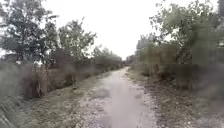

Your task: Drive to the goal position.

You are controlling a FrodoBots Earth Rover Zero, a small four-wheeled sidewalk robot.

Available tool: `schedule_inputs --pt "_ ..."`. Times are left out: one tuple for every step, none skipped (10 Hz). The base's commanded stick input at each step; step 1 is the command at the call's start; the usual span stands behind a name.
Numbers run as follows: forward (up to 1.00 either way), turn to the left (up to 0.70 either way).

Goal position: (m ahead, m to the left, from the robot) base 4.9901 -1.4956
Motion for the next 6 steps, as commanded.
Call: schedule_inputs --pt "0.7 0.0" --pt "0.7 0.0" --pt "0.7 0.0" --pt "0.7 0.0" --pt "0.7 0.0" --pt "0.7 0.0"
